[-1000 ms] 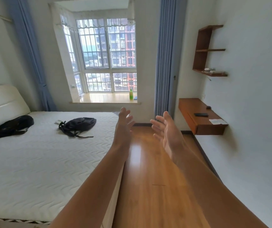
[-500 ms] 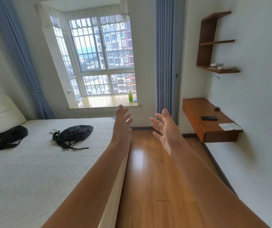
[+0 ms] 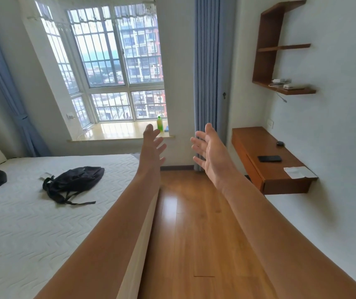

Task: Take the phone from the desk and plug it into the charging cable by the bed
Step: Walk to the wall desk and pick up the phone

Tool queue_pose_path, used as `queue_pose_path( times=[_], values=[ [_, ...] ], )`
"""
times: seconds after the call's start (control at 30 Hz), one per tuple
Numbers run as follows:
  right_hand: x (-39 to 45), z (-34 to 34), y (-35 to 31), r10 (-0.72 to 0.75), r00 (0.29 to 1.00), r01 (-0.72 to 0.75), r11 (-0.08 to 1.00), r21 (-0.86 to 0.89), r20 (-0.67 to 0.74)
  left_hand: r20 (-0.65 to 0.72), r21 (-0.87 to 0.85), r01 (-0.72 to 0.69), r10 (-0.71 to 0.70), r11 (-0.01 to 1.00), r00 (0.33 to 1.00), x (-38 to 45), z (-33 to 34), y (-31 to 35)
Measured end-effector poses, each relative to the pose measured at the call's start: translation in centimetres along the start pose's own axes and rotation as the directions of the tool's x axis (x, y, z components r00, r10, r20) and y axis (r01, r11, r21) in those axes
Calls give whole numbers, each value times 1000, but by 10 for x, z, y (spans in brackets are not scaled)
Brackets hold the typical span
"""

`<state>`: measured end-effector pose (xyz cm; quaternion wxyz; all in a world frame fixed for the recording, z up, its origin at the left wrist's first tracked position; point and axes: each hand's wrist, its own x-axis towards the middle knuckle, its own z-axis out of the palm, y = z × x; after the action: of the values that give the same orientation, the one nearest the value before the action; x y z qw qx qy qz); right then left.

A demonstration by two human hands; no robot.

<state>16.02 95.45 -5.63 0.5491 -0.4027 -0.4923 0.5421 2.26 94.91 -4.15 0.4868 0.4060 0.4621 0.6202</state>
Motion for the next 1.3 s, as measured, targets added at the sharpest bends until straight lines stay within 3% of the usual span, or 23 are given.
queue_pose_path(
  times=[0.13,0.53,0.67,0.93,1.3],
  values=[
    [58,-3,6,-8,1000,8,1000,-26,-9,28,-32,45,-44,998,999,63,11,-13],
    [233,-11,15,-22,989,13,998,-66,-143,120,-67,-18,26,998,992,255,51,-25],
    [276,-27,20,-25,983,13,998,-66,-184,153,-35,-77,81,996,985,296,71,-36],
    [369,-83,40,4,980,-8,1000,-20,-197,214,0,-10,9,1000,977,392,122,-74],
    [534,-171,61,47,989,-44,999,23,-139,91,-27,25,-23,999,996,532,195,-122]
  ],
)
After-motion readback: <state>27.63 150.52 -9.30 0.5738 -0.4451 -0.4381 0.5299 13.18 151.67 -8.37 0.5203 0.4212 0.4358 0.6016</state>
